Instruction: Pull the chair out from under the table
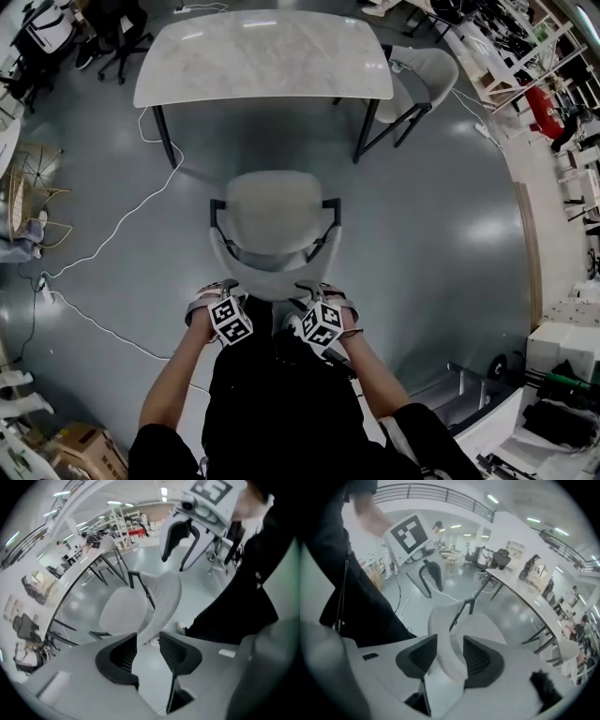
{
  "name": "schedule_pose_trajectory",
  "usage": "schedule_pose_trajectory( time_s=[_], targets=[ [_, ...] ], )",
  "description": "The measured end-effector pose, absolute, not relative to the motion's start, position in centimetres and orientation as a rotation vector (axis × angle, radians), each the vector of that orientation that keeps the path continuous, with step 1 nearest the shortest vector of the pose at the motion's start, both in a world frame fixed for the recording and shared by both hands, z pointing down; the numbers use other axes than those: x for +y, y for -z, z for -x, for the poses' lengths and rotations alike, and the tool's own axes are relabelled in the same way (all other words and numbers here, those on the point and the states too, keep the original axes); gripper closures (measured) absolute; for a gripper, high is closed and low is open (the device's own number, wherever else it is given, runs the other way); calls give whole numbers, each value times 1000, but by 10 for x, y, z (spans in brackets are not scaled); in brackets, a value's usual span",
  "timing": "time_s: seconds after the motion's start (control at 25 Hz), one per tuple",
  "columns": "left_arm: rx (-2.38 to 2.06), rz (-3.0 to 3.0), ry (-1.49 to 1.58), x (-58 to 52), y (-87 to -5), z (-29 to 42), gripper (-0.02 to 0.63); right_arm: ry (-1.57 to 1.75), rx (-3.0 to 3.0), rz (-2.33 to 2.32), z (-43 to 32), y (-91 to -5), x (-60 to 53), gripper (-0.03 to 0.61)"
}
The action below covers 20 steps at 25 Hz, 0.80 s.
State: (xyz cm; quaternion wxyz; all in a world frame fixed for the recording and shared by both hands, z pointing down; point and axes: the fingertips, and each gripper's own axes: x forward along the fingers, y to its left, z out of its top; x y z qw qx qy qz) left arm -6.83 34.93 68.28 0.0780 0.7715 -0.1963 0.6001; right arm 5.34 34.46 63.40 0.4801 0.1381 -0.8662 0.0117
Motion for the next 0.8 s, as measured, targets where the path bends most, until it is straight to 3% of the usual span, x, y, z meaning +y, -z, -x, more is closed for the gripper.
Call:
schedule_pose_trajectory(
  time_s=[0.2,0.44,0.64,0.8],
  targets=[
    [-903,-2354,-1280,322,-598,58,478,-43,-2302,-713,-61,-551,308,415],
    [-1282,-2466,-755,298,-492,49,603,-94,-2487,-1068,-73,-464,277,484],
    [-1592,-2602,-463,300,-395,38,604,-124,-2609,-1271,-91,-400,279,515],
    [-1694,-2608,-325,317,-370,28,604,-118,-2624,-1368,-93,-380,299,559]
  ],
)
